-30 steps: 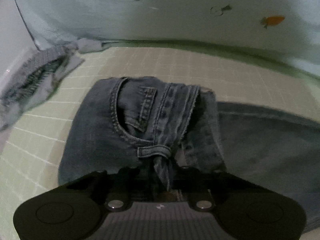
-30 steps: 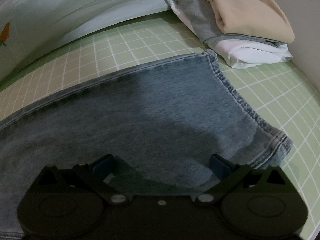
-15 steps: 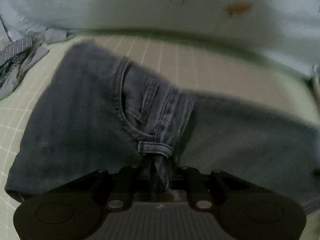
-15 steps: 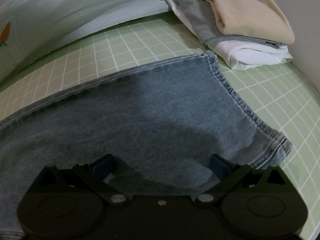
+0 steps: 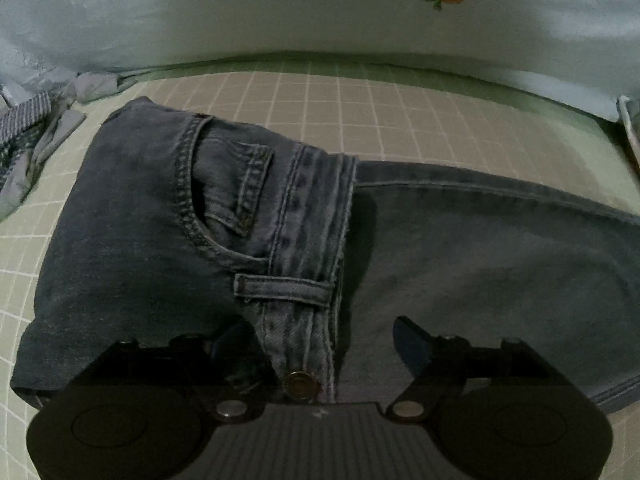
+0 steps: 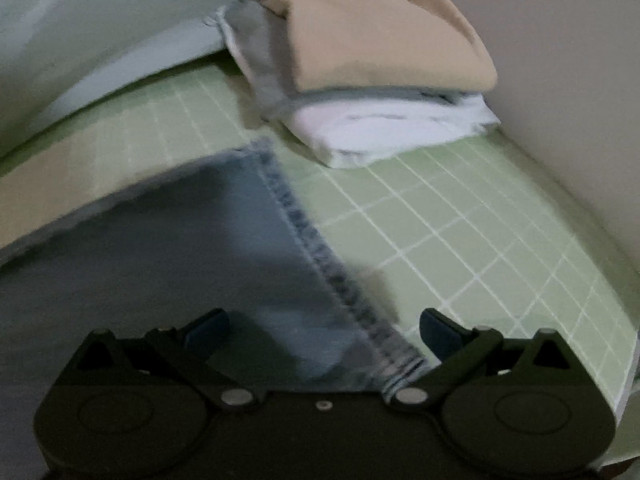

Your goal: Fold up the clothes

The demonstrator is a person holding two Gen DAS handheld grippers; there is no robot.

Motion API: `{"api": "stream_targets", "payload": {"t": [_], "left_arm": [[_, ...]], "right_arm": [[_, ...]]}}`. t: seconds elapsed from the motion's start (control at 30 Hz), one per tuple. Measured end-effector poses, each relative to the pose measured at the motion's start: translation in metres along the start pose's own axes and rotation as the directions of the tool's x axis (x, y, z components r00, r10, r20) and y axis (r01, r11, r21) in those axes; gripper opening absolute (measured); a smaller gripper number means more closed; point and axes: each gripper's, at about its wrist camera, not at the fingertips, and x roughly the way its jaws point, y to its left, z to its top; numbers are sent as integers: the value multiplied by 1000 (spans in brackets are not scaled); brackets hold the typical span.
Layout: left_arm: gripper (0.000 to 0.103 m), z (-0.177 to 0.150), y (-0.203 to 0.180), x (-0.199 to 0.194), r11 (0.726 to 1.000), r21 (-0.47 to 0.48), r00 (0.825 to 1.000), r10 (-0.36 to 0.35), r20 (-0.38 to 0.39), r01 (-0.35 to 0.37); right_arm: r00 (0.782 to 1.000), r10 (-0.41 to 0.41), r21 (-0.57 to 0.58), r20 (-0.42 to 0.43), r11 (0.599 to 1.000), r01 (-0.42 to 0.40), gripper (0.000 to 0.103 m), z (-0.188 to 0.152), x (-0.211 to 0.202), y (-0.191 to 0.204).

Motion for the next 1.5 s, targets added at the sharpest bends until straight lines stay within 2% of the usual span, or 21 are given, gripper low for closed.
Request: {"api": "stream_targets", "payload": {"t": [0.13, 0.3, 0.37, 0.43, 0.47, 0.5, 0.53, 0.63, 0.83, 1.0, 1.1, 1.37, 1.43, 1.5], "left_arm": [[84, 2, 4, -4, 999, -34, 1000, -13, 2, 13], [84, 2, 7, -10, 996, -82, 999, -31, 19, 33], [84, 3, 9, -16, 994, -102, 999, -38, 30, 41], [84, 2, 12, -24, 993, -109, 998, -44, 54, 50], [84, 1, 14, -30, 992, -112, 996, -48, 69, 56], [84, -1, 17, -36, 991, -116, 995, -53, 84, 63], [84, -3, 21, -42, 989, -128, 993, -60, 102, 73], [84, -11, 36, -64, 979, -171, 984, -80, 161, 108], [86, -30, 79, -100, 968, -222, 970, -64, 236, 118], [86, -45, 129, -114, 969, -231, 976, -36, 217, 87], [86, -49, 163, -119, 964, -256, 977, -21, 212, 77], [86, -56, 226, -123, 971, -230, 976, -15, 219, 67], [86, -56, 238, -118, 972, -223, 978, -21, 209, 68], [86, -54, 246, -115, 975, -211, 979, -25, 204, 69]], "right_arm": [[999, 46, 99, -12, 994, -44, 103, -5, 4, -11], [997, 68, 61, -29, 996, -66, 101, -3, 1, -5], [995, 91, 40, -38, 995, -89, 89, 0, -1, -3], [992, 118, 3, -40, 993, -118, 52, 3, -7, 3], [991, 126, -23, -43, 992, -127, 45, 4, -10, 8], [991, 124, -53, -45, 991, -126, 31, 5, -12, 13], [993, 111, -90, -45, 989, -115, 23, 5, -14, 18], [996, 90, -124, -19, 988, -92, 20, 9, -28, 31], [985, 143, -106, 93, 985, -133, 17, 14, -87, 60], [966, 212, -135, 146, 972, -192, 16, 7, -135, 118], [954, 257, -169, 155, 958, -230, 16, -10, -159, 162], [920, 375, -299, 116, 896, -328, 16, -81, -199, 292], [919, 390, -312, 66, 882, -352, 14, -105, -195, 319], [912, 410, -317, -18, 863, -394, 14, -129, -185, 342]]}}
